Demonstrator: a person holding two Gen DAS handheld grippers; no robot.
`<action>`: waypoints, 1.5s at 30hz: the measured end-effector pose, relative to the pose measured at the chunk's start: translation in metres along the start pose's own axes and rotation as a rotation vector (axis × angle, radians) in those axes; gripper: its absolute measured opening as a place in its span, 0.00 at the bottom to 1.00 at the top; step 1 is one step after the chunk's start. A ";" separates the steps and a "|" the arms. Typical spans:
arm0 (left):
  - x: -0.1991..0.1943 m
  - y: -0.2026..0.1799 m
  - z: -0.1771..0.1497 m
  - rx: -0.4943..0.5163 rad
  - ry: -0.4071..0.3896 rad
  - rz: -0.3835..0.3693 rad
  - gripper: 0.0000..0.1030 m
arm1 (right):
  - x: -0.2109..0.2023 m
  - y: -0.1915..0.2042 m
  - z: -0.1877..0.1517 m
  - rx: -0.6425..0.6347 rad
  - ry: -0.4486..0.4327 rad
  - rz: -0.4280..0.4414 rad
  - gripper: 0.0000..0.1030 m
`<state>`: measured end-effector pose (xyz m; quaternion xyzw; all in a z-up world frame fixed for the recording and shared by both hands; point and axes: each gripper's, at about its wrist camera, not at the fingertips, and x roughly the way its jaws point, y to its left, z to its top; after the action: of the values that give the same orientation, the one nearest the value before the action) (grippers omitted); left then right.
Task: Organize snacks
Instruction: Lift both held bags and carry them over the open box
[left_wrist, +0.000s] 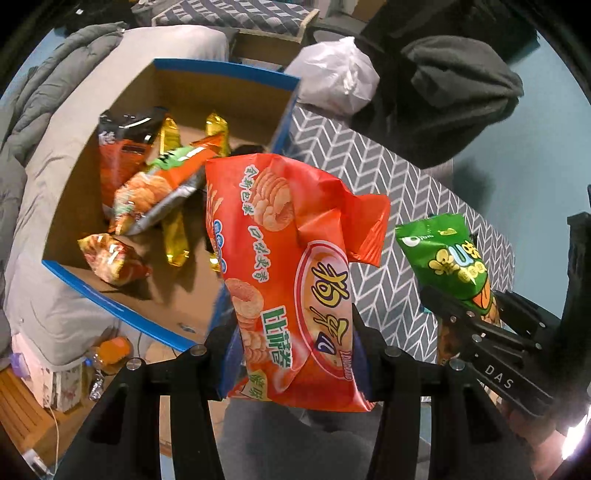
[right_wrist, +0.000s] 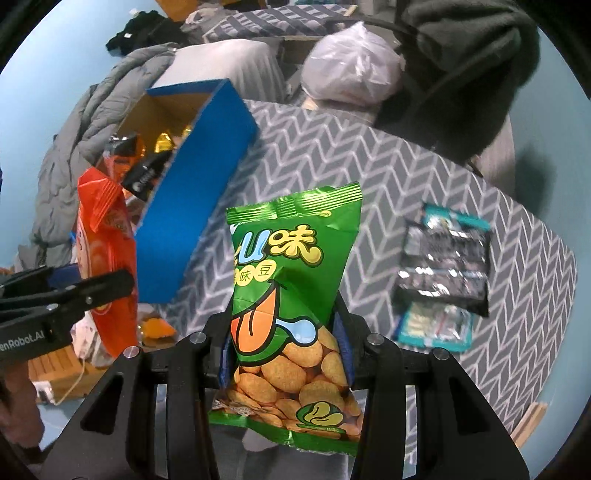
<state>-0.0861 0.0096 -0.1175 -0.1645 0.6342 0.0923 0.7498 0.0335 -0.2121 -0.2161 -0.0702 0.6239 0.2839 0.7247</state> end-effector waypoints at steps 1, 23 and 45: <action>-0.002 0.004 0.001 -0.005 -0.005 -0.003 0.49 | 0.000 0.004 0.003 -0.004 0.000 0.003 0.42; -0.002 0.127 0.055 -0.112 -0.050 0.058 0.50 | 0.039 0.134 0.114 -0.127 -0.022 0.063 0.42; 0.021 0.154 0.084 -0.069 0.000 0.080 0.64 | 0.099 0.177 0.174 -0.082 0.036 0.076 0.46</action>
<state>-0.0588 0.1815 -0.1464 -0.1646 0.6367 0.1438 0.7395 0.1013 0.0460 -0.2278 -0.0812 0.6268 0.3354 0.6986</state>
